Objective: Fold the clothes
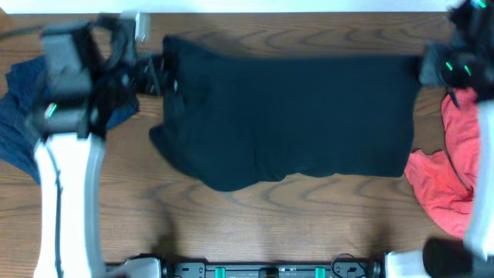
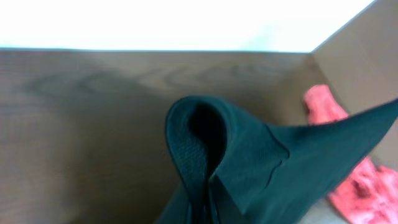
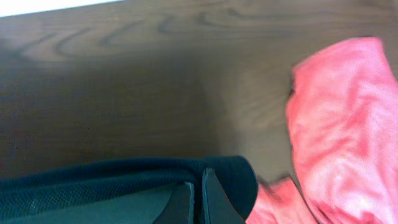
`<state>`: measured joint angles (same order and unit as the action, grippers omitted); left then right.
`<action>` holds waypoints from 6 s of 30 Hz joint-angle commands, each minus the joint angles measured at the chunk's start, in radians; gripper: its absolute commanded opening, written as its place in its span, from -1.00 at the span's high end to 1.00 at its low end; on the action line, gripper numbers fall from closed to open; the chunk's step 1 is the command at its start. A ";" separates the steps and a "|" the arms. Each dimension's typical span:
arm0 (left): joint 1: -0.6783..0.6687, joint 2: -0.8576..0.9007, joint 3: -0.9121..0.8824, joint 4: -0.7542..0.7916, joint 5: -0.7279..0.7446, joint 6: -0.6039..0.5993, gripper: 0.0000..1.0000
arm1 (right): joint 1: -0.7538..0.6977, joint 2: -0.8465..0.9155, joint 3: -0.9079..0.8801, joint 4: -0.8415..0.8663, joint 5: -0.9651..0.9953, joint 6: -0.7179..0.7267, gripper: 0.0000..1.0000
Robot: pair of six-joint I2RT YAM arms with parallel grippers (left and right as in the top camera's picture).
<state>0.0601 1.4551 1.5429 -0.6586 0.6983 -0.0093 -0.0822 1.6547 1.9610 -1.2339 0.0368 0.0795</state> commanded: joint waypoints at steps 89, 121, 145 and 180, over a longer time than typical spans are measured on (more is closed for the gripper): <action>0.161 0.211 -0.659 0.222 -0.221 -0.256 0.88 | -0.111 0.176 -0.611 -0.109 0.131 0.122 0.98; 0.110 0.206 -0.493 -0.311 -0.138 -0.156 -0.29 | -0.039 0.176 -0.635 -0.079 0.034 0.087 0.85; -0.352 0.204 -0.733 -0.017 -0.125 -0.397 0.88 | -0.039 0.176 -0.635 -0.079 0.038 0.079 0.85; -0.351 -0.275 -0.733 0.154 -0.666 -0.464 0.88 | -0.042 0.176 -0.635 0.201 -0.033 0.110 0.76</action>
<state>-0.2901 1.1271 0.8093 -0.5396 0.1341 -0.4595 -0.1284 1.8389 1.3266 -1.0599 0.0250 0.1799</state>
